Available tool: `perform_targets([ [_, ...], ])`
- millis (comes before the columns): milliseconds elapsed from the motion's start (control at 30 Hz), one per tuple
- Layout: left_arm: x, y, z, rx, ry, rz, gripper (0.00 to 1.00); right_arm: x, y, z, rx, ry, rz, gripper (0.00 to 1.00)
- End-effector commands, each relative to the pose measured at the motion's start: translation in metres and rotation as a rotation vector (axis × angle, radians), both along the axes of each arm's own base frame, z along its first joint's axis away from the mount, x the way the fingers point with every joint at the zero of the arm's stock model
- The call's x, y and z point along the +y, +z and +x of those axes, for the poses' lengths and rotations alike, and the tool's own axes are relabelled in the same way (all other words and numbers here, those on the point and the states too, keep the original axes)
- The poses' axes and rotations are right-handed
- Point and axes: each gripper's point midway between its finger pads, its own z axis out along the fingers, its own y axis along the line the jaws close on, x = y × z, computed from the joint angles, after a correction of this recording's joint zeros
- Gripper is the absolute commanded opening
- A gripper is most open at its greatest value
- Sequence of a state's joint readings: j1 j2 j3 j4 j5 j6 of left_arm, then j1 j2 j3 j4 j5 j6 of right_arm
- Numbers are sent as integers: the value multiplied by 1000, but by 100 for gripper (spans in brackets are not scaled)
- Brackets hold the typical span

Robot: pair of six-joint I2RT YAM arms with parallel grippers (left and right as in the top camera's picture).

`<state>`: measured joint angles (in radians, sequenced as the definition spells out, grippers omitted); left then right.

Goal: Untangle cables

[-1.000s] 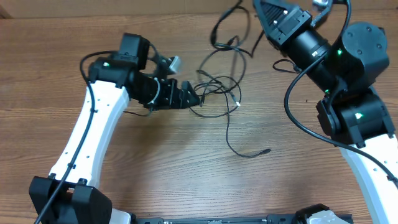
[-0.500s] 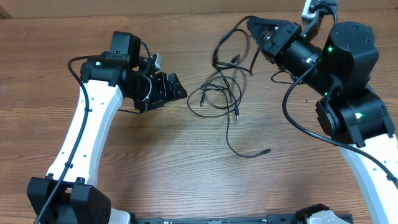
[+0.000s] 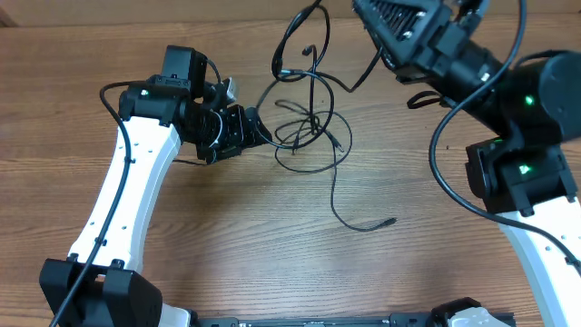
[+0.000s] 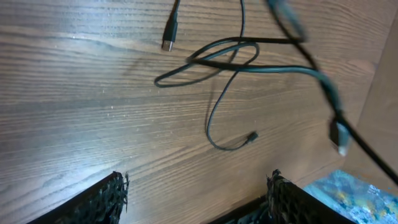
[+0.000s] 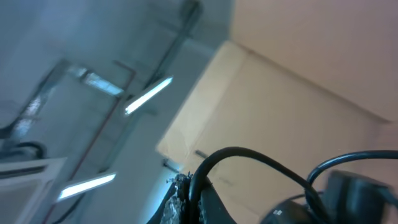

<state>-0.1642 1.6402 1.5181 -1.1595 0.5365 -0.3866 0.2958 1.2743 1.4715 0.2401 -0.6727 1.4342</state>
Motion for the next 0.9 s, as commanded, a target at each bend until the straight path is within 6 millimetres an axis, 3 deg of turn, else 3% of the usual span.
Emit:
perform_targets([
  [0, -4, 16, 1, -49, -7, -16, 75, -3, 18, -16, 28, 55, 67, 4],
  [267, -43, 50, -3, -190, -233, -265, 79, -3, 19, -17, 45, 67, 81, 4],
  [467, -63, 52, -13, -197, -297, -282, 91, -4, 25, -21, 18, 74, 97, 4],
  [567, -72, 54, -14, -120, -222, -306, 96, -5, 30, -24, 28, 93, 122, 4],
  [667, -75, 58, -11, -36, -120, -349, 95, -4, 30, -26, 21, 105, 115, 4],
  [867, -87, 79, -3, -12, -81, -468, 91, 0, 27, -32, 16, 139, 90, 4],
])
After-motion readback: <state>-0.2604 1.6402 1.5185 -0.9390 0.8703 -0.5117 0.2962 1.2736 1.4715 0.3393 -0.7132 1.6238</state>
